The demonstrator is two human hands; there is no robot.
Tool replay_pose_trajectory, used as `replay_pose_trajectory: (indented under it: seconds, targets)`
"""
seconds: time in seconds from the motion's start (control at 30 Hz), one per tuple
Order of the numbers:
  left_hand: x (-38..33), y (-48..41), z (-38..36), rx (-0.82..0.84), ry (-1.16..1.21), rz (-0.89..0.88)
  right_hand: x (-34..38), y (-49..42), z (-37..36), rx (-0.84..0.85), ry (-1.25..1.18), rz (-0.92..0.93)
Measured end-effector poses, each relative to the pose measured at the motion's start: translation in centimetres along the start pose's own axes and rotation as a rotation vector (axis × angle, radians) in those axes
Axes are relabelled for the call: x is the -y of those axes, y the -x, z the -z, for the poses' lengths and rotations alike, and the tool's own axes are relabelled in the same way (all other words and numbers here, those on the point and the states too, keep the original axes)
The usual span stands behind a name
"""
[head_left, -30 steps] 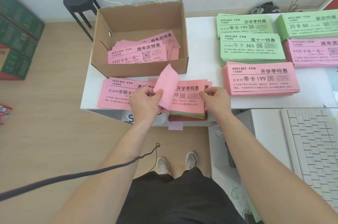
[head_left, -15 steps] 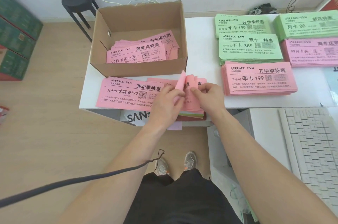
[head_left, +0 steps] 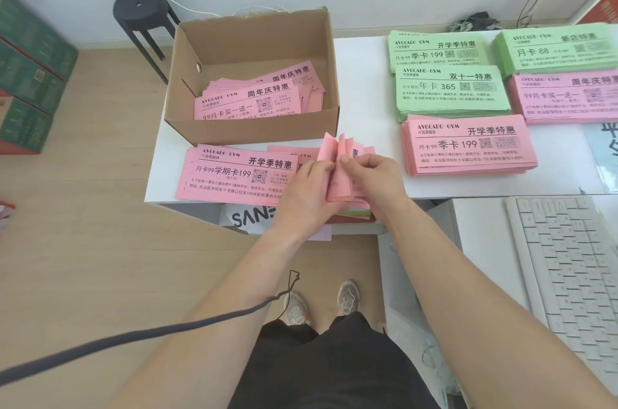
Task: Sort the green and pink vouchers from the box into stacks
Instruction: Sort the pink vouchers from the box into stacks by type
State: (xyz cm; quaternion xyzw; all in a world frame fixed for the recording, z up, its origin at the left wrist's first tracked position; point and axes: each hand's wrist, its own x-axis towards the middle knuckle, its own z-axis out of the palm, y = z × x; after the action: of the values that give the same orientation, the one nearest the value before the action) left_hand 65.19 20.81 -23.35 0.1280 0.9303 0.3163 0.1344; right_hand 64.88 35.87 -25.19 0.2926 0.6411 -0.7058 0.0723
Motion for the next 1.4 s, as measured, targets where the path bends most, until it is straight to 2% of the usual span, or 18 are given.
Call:
replay_pose_trajectory:
  seconds: [0.13,0.23,0.33,0.47,0.6,0.8,1.0,1.13,1.33,1.4]
  targets:
    - [0.6,-0.2,0.4,0.014,0.145,0.034,0.0,0.1,-0.3,0.066,-0.154,-0.022]
    - [0.8,-0.3,0.5,0.009,0.217,0.037,-0.1,0.2,-0.5,0.089,-0.182,-0.038]
    - [0.9,-0.2,0.6,0.0,0.268,0.053,-0.1,0.3,-0.9,0.079,-0.133,-0.036]
    - [0.7,-0.1,0.7,-0.093,0.367,0.14,-0.1,0.4,-0.9,0.04,-0.07,-0.014]
    - [0.7,-0.5,0.5,-0.148,0.342,0.233,0.0,0.5,-0.7,-0.038,0.086,0.064]
    - [0.6,-1.1,0.4,-0.18,0.439,0.352,0.3,0.8,-0.4,-0.087,0.322,0.157]
    - [0.6,-1.3,0.4,-0.211,0.543,0.414,1.1,1.2,-0.3,-0.131,0.445,0.1]
    - [1.0,-1.1,1.0,-0.25,0.486,0.36,1.3,0.9,-0.1,-0.142,0.512,0.073]
    - [2.4,-0.5,3.4,-0.431,0.391,0.349,0.7,0.1,1.3,-0.212,0.617,0.058]
    - [2.9,-0.5,4.3,-0.442,0.328,0.334,0.3,-0.2,1.4,-0.218,0.618,0.042]
